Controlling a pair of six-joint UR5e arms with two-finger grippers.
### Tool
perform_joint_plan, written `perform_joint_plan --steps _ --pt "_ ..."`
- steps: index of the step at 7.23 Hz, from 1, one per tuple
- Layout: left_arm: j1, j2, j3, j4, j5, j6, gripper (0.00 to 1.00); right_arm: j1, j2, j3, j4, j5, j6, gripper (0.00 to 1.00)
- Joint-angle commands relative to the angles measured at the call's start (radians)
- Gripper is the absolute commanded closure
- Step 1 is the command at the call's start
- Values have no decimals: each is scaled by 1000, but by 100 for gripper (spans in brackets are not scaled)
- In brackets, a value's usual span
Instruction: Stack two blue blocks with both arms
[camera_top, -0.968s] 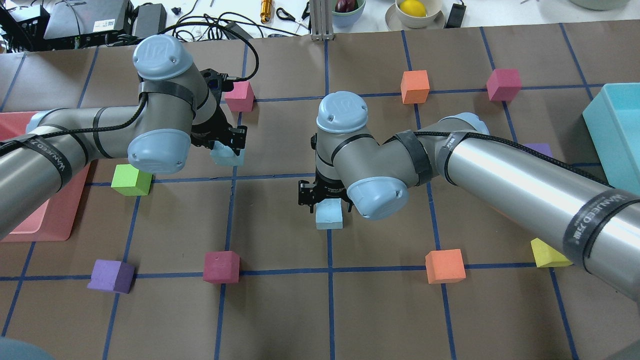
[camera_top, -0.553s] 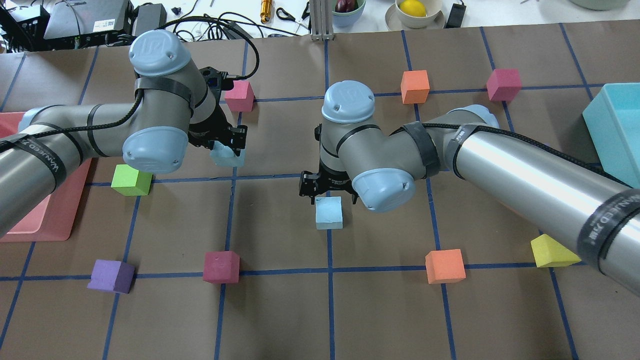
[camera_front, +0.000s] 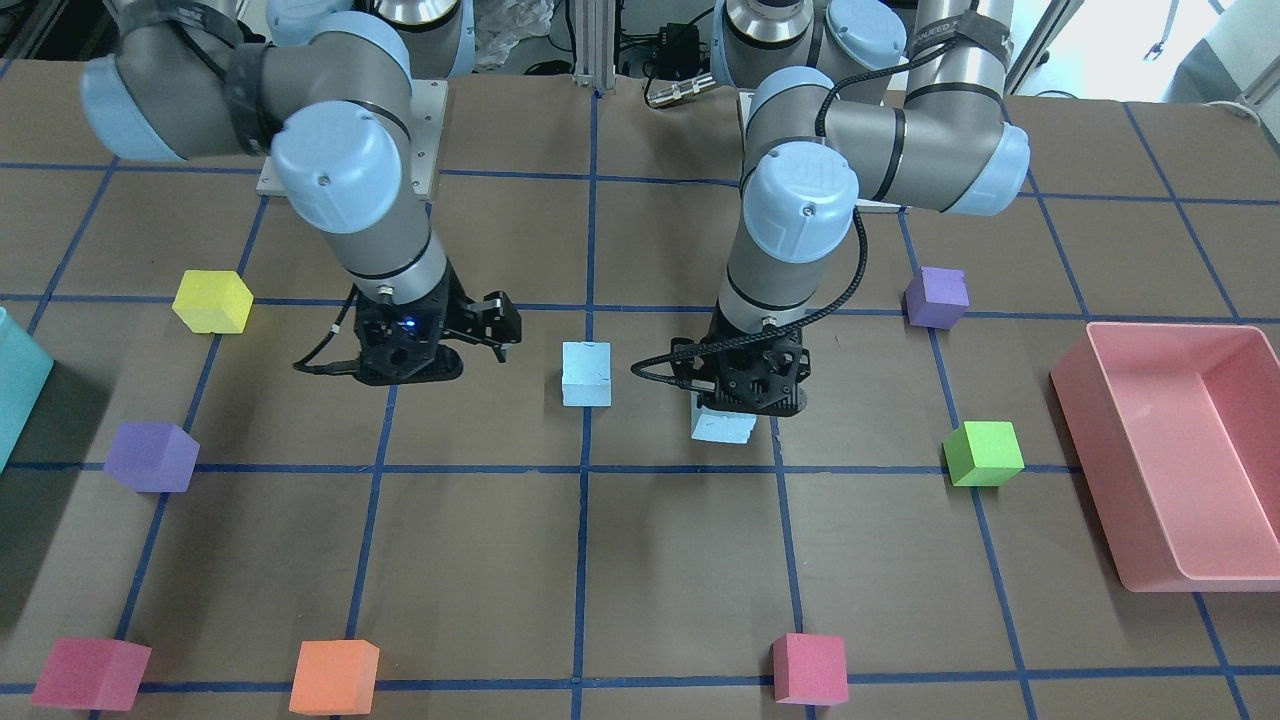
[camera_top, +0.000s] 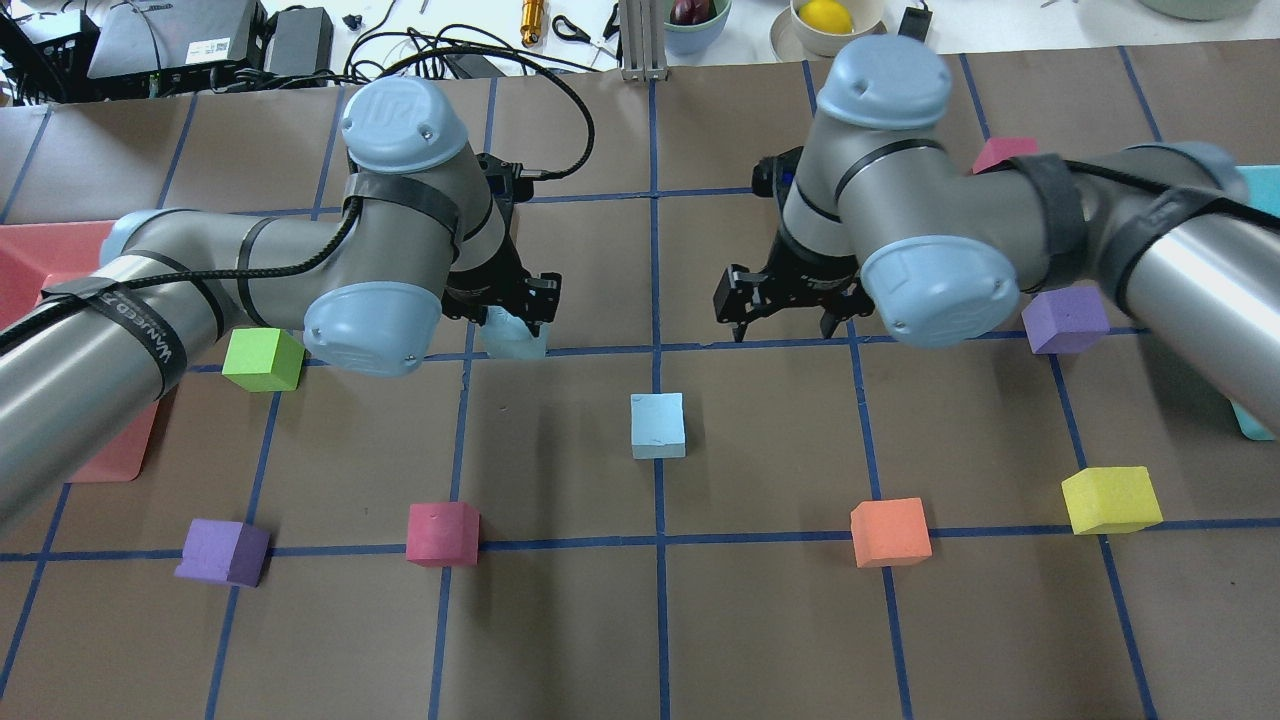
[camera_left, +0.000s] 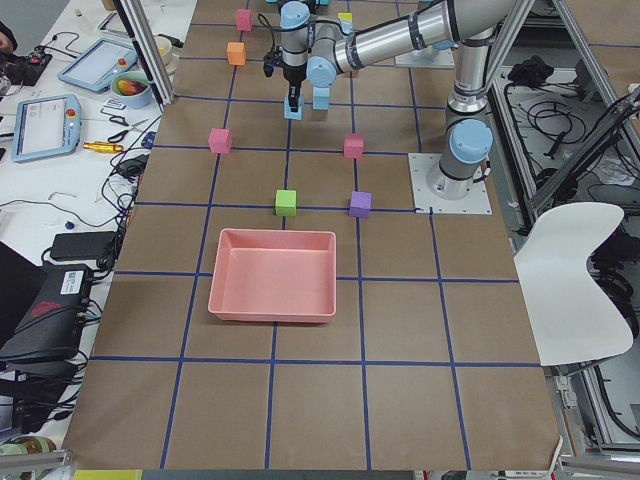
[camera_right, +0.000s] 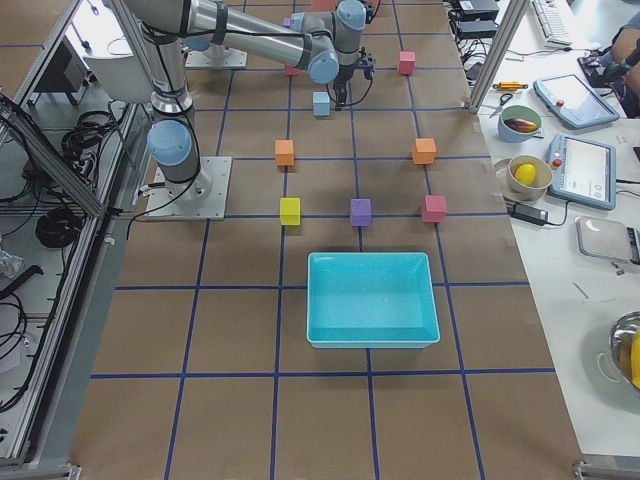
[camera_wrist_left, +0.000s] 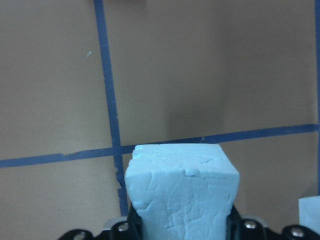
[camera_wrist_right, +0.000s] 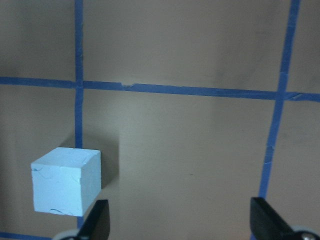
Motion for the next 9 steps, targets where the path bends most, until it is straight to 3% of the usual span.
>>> perform_joint_plan --steps 1,3,9 --pt "-158 -19 5 -1 -8 -231 100 -54 -60 -98 170 -44 -66 0" --pt "-242 -41 8 6 -11 -352 100 -115 -56 -230 308 -41 -124 0" --pt "-277 -67 14 12 -24 -357 100 -132 -68 -239 343 -55 -129 0"
